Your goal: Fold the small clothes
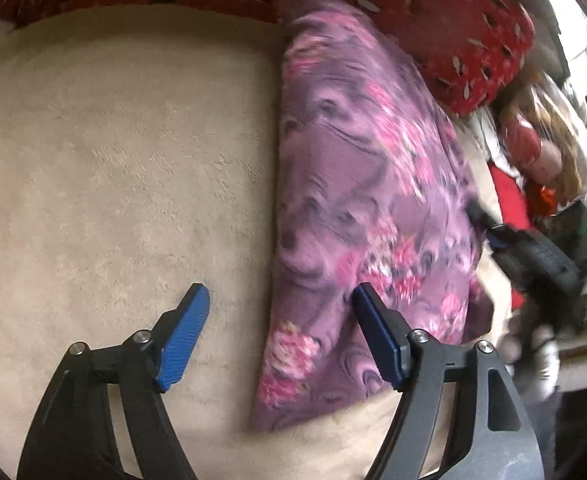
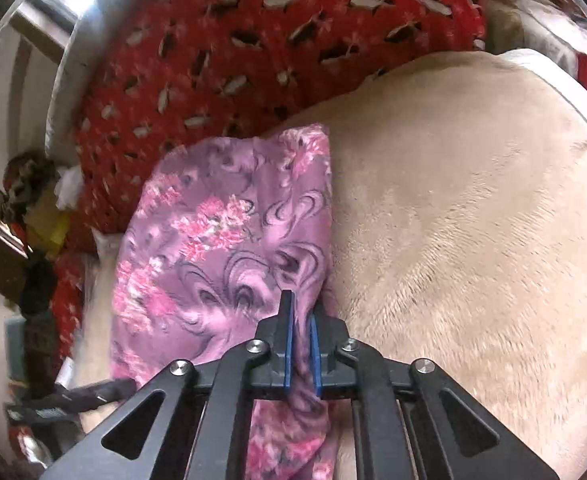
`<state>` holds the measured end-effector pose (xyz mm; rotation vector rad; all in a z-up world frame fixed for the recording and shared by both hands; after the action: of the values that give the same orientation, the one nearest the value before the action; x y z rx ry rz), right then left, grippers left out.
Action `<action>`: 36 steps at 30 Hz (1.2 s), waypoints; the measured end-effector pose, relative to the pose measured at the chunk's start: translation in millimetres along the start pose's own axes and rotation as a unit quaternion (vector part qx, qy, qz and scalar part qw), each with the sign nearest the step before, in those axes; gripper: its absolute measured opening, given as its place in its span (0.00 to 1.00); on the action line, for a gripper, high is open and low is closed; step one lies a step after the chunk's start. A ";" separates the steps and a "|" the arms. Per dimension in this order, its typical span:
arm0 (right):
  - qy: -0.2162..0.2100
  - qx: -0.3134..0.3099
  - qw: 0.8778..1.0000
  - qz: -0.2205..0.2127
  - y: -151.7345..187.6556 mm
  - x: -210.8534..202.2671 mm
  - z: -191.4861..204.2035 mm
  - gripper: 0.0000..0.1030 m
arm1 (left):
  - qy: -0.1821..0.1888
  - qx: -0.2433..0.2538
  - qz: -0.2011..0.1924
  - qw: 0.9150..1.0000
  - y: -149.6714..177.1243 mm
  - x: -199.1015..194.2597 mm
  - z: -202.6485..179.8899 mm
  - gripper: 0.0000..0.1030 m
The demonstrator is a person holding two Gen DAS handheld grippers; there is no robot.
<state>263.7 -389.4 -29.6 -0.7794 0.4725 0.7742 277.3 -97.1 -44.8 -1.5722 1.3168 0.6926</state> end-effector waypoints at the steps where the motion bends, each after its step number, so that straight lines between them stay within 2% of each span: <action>1: -0.024 0.013 1.000 -0.008 3.5 -9.7 1.0 0.17 | -0.001 0.001 0.002 1.000 0.4 -0.4 -2.1 0.72; 2: -0.046 0.018 0.999 -0.011 9.6 -18.8 3.0 0.23 | 0.000 0.000 0.004 1.000 1.9 -1.3 -2.3 0.72; 4: -0.038 0.005 0.999 -0.007 24.1 -29.8 6.5 0.57 | -0.001 -0.007 0.006 1.000 4.6 -0.4 -2.3 0.72; 5: -0.022 -0.009 1.000 0.006 34.8 -28.9 8.4 0.60 | -0.002 -0.010 0.006 1.000 6.2 0.4 -2.6 0.72; 6: -0.006 -0.027 0.999 0.029 43.8 -25.3 9.5 0.58 | -0.005 -0.010 0.004 1.000 8.3 0.4 -3.0 0.72; 8: 0.029 -0.073 0.996 0.037 50.6 -25.9 7.8 0.19 | -0.018 -0.006 -0.002 1.000 14.4 1.0 -1.4 0.72; 9: 0.040 -0.076 0.996 0.036 52.1 -23.2 3.1 0.10 | -0.020 -0.006 -0.001 1.000 16.3 2.8 -1.7 0.72; 12: 0.025 -0.036 0.998 0.043 50.3 -21.2 -12.5 0.09 | -0.024 0.001 0.002 1.000 21.1 -2.4 -0.4 0.72; 14: 0.025 -0.045 0.998 0.030 41.8 -30.1 -1.4 0.10 | -0.014 0.007 -0.011 1.000 22.8 -17.2 1.4 0.72; 15: 0.016 -0.045 0.999 0.019 35.6 -35.9 3.9 0.16 | -0.008 0.009 -0.019 1.000 18.8 -21.7 0.2 0.72; 17: 0.000 -0.039 0.999 -0.028 17.8 -48.4 12.6 0.19 | 0.004 0.009 -0.038 0.999 1.2 -34.1 -4.6 0.72; 19: -0.024 -0.030 0.998 -0.057 -0.9 -52.0 22.6 0.32 | 0.006 0.005 -0.055 0.998 -20.1 -40.5 -11.3 0.72; 20: -0.029 -0.031 0.997 -0.066 -9.3 -49.4 28.2 0.32 | 0.003 0.005 -0.065 0.998 -34.5 -41.9 -16.8 0.72; 22: -0.022 -0.047 0.996 -0.069 -20.0 -35.9 39.7 0.32 | -0.010 0.008 -0.074 0.997 -55.3 -35.6 -26.2 0.72; 24: 0.002 -0.060 0.996 -0.060 -23.6 -10.0 43.0 0.32 | -0.043 0.017 -0.079 0.996 -69.7 -18.1 -33.7 0.72; 25: 0.015 -0.061 0.997 -0.049 -22.9 5.3 41.2 0.32 | -0.071 0.021 -0.076 0.994 -74.3 -5.0 -31.9 0.72; 27: 0.067 -0.063 0.996 0.005 -13.7 40.7 26.7 0.29 | -0.092 0.018 -0.043 0.995 -76.4 21.3 -18.8 0.74; 28: 0.061 -0.059 0.996 0.001 -11.1 44.8 20.1 0.29 | -0.085 0.007 -0.029 0.996 -78.0 30.6 -15.0 0.74; 31: 0.043 -0.035 0.998 0.000 -23.1 29.9 22.3 0.34 | -0.008 -0.039 -0.031 0.999 -82.3 17.0 2.6 0.73; 32: 0.032 -0.037 0.999 -0.019 -31.2 21.4 27.1 0.34 | 0.008 -0.046 -0.038 0.998 -86.2 10.3 3.1 0.73; 34: 0.020 -0.047 0.998 -0.043 -46.8 15.0 38.1 0.34 | 0.024 -0.053 -0.058 0.997 -97.1 -2.0 1.4 0.73; 36: 0.022 -0.055 0.997 -0.054 -63.6 20.7 49.0 0.34 | 0.009 -0.049 -0.077 0.996 -111.0 -6.2 -4.4 0.73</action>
<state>330.4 -372.2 16.5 -0.9191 0.4258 0.6869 381.1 -100.3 -4.5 -1.7422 1.1756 0.6574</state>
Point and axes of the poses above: each gripper's, at about its wrist camera, not at the fingertips, and x roughly the way its jaws point, z to its left, y to its underside, the point moved 1 cm from there along x, roughly the way its jaws point, and after that the axes turned 3 degrees about y, right-handed, at the moved point
